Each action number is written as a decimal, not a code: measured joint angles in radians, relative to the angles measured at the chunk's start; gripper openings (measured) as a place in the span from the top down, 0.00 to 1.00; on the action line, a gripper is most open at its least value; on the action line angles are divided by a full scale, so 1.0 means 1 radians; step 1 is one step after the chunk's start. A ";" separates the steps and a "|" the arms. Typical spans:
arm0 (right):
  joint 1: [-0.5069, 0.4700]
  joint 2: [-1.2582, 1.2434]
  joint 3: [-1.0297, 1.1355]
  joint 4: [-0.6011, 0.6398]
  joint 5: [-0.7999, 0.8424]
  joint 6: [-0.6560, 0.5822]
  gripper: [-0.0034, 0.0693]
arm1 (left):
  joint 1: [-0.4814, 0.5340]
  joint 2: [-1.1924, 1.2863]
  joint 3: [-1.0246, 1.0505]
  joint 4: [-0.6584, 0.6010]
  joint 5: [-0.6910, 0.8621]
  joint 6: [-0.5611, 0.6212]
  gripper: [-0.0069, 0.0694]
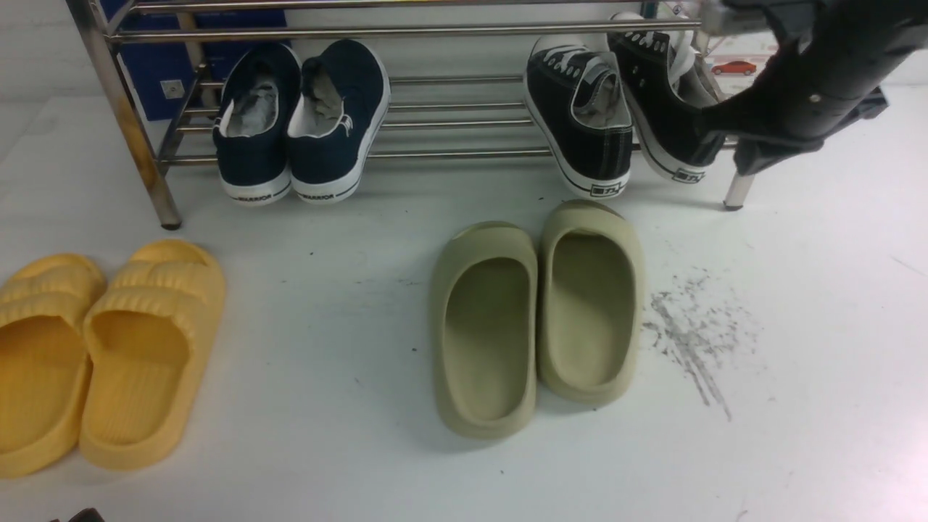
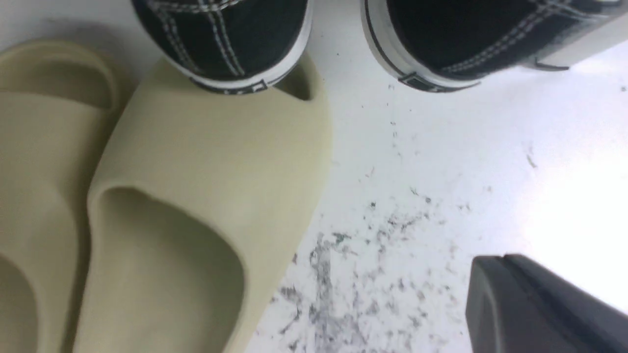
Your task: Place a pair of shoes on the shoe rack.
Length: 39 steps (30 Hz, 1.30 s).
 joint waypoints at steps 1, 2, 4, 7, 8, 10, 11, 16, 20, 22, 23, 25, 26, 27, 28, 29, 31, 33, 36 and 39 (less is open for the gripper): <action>0.000 -0.055 0.034 0.021 0.006 -0.025 0.95 | 0.000 0.000 0.000 0.000 0.000 0.000 0.60; 0.000 -0.090 0.062 0.035 0.007 -0.033 0.95 | 0.000 0.000 0.000 0.000 0.000 0.000 0.60; 0.000 -0.184 0.159 0.057 -0.015 -0.042 0.95 | 0.000 0.000 0.000 0.000 0.000 0.000 0.60; 0.000 -0.306 0.308 0.064 -0.069 -0.042 0.95 | 0.000 0.000 0.000 0.000 0.000 0.000 0.60; 0.000 -0.381 0.400 0.069 -0.124 -0.042 0.95 | 0.000 0.000 0.000 0.000 0.000 0.000 0.60; 0.000 -0.487 0.525 0.086 -0.196 -0.047 0.95 | 0.000 0.000 0.000 0.000 0.000 0.000 0.60; 0.000 -0.548 0.581 0.092 -0.230 -0.048 0.95 | 0.000 0.000 0.000 0.000 0.000 0.000 0.60; 0.000 -0.756 0.773 0.109 -0.311 -0.051 0.95 | 0.000 0.000 0.000 0.000 0.000 0.000 0.60; 0.000 -0.850 0.833 0.110 -0.309 -0.051 0.95 | 0.000 0.000 0.000 0.000 0.000 0.000 0.60; 0.000 -0.900 0.850 0.114 -0.283 -0.051 0.95 | 0.000 0.000 0.000 0.000 0.000 0.000 0.60; 0.000 -0.913 0.853 0.114 -0.272 -0.051 0.95 | 0.000 0.000 0.000 0.000 0.000 0.000 0.60; 0.000 -0.939 0.853 0.114 -0.242 -0.051 0.95 | 0.000 0.000 0.000 0.000 0.000 0.000 0.60; 0.000 -0.939 0.853 0.114 -0.242 -0.051 0.95 | 0.000 0.000 0.000 0.000 0.000 0.000 0.60; 0.000 -0.949 0.853 0.114 -0.227 -0.051 0.94 | 0.000 0.000 0.000 0.000 0.000 0.000 0.60; 0.000 -0.953 0.853 0.113 -0.214 -0.051 0.94 | 0.000 0.000 0.000 0.000 0.000 0.000 0.60; 0.000 -0.954 0.853 0.113 -0.209 -0.051 0.94 | 0.000 0.000 0.000 0.000 0.000 0.000 0.60; 0.000 -0.954 0.853 0.113 -0.201 -0.051 0.94 | 0.000 0.000 0.000 0.000 0.000 0.000 0.60; 0.000 -0.955 0.853 0.108 -0.200 -0.055 0.94 | 0.000 0.000 0.000 0.000 0.000 0.000 0.60; -0.009 -0.996 0.859 0.038 -0.196 -0.139 0.93 | 0.000 0.000 0.000 0.000 0.001 0.000 0.60; -0.047 -1.091 0.868 -0.048 -0.198 -0.235 0.93 | 0.000 0.000 0.000 0.000 0.001 0.000 0.60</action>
